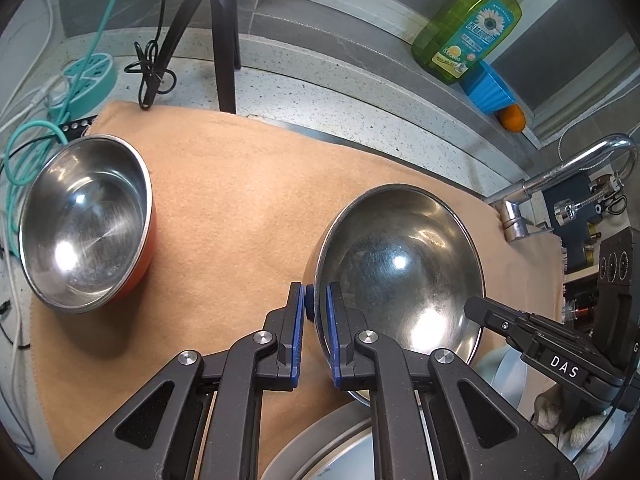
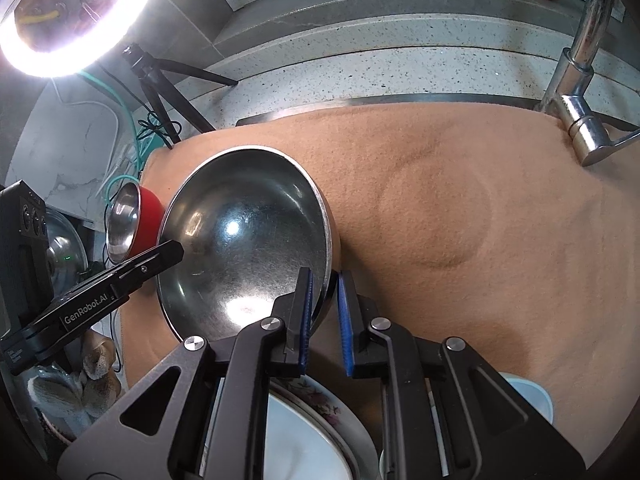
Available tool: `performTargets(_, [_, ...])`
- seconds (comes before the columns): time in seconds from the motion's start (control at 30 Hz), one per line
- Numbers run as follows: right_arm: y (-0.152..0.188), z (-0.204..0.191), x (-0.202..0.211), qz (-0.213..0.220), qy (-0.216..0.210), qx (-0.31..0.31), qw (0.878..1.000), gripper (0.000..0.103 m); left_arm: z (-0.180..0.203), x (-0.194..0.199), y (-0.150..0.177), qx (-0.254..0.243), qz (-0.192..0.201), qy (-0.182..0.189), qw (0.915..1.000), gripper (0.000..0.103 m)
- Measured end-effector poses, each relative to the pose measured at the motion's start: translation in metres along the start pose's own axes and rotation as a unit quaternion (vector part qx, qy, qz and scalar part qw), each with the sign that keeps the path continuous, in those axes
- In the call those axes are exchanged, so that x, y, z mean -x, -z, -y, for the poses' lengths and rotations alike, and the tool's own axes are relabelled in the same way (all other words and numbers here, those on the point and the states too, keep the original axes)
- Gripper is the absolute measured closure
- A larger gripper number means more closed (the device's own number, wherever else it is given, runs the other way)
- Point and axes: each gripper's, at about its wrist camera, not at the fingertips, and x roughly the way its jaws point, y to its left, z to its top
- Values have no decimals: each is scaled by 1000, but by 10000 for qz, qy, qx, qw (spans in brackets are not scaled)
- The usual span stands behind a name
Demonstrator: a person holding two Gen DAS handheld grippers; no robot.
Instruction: Organize plates and bowls
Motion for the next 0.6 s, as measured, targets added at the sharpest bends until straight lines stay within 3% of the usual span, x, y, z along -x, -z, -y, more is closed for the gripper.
performTargets(0.1, [1,-2,5,73,63,47,9999,88,-2,8,1,-62,77,-19,9999,93])
performTargets(0.17, [1,-3,11,153,108,75,9998,70,-4,14,1,-89,140,-12,9999,93])
performTargets(0.23, [0,-4,20,318,132,47,9994,63,-8,22,2,-102,218,-17,9997,92])
performTargets(0.47, [-3,-22,47,714,80,146,9973,63,-40,55,6,62,505,-21,9987,92])
performTargets(0.6, [-6,-44,52,763,-165,242,9967,60,-68,73,8,264,661,-81,9974,92])
